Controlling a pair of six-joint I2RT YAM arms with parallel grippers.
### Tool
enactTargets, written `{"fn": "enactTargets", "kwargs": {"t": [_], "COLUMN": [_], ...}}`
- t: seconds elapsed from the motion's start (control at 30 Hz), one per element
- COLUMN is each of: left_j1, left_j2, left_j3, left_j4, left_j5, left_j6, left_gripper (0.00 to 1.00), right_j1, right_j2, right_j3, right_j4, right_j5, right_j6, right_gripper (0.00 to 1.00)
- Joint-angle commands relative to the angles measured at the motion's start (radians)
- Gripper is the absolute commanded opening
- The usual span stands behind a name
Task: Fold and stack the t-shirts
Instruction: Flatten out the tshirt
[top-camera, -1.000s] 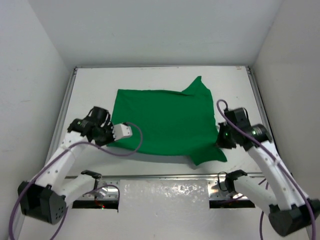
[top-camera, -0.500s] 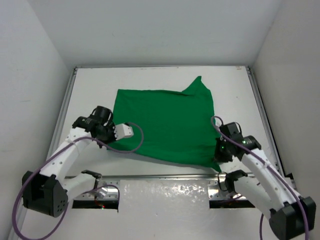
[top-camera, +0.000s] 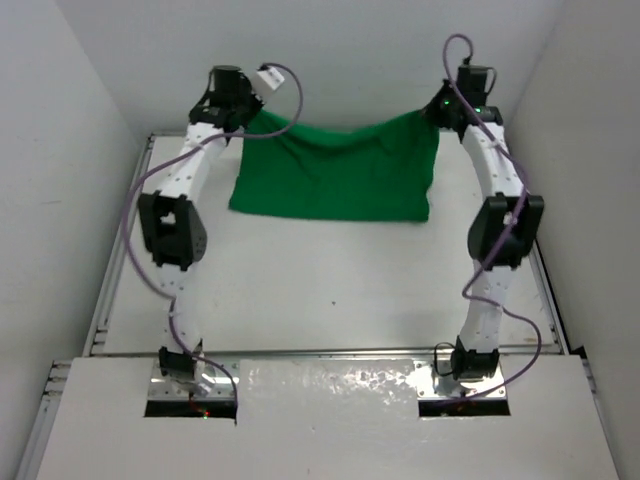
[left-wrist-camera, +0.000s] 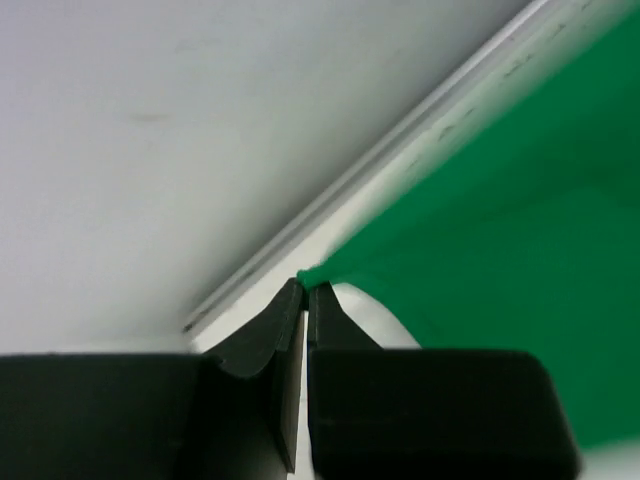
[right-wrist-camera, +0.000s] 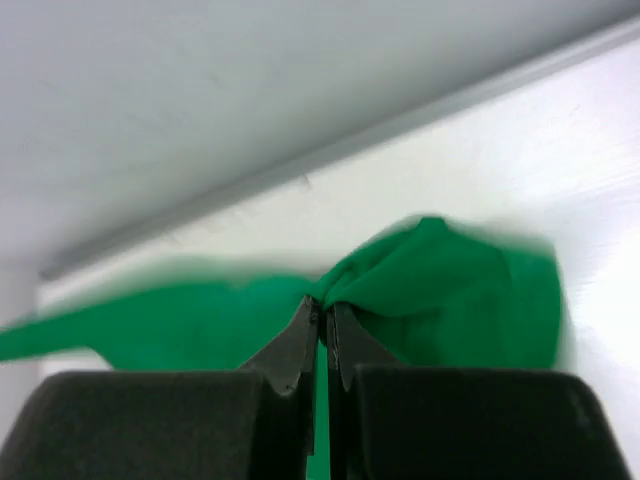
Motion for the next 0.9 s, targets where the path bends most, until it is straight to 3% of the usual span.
{"fn": "enactTargets", "kwargs": {"t": [0.0,0.07,0.1,0.17,0.27,0.33,0.53,0.67,0.87], "left_j1": [0.006,0.006,0.006,0.004,0.004,0.004,0.004,0.003,-0.014], "left_j2": [-0.418,-0.356,-0.316,-0.311,-0.342,-0.375,-0.558,-0.673,-0.933], "left_j3": [-0.16,0.023,0.045,0.011,-0.092,-0.153,-0.545,-0.831,-1.251], "left_j4": [0.455,0.345,0.305,0.307,0.332,0.331,0.347,0.269,0.033], "left_j5": [0.005,0.021,0.015,0.016,0.016,0.012,0.042,0.073,0.111], "left_j6": [-0.034,-0.022,0.004,0.038,0.096,0.107,0.225,0.32,0.449], "left_gripper": [0.0,0.0,0.0,0.0,0.0,0.0,0.0,0.0,0.0], "right_j1": [-0.029,-0.041,-0.044,-0.052,-0.053,-0.053,-0.052,-0.052,-0.019], "right_j2": [-0.427,-0.312,-0.267,-0.221,-0.295,-0.367,-0.618,-0.83,-1.229], "right_j3": [-0.107,0.061,0.217,0.274,-0.004,-0.106,-0.633,-1.087,-1.605], "right_j4": [0.505,0.374,0.352,0.345,0.451,0.453,0.506,0.502,0.369], "right_j5": [0.041,0.031,0.017,-0.009,-0.014,-0.031,-0.142,-0.176,-0.186], "right_j6": [0.095,0.061,0.06,0.069,0.066,0.034,-0.071,-0.144,-0.135], "right_gripper": [0.0,0.0,0.0,0.0,0.0,0.0,0.0,0.0,0.0]}}
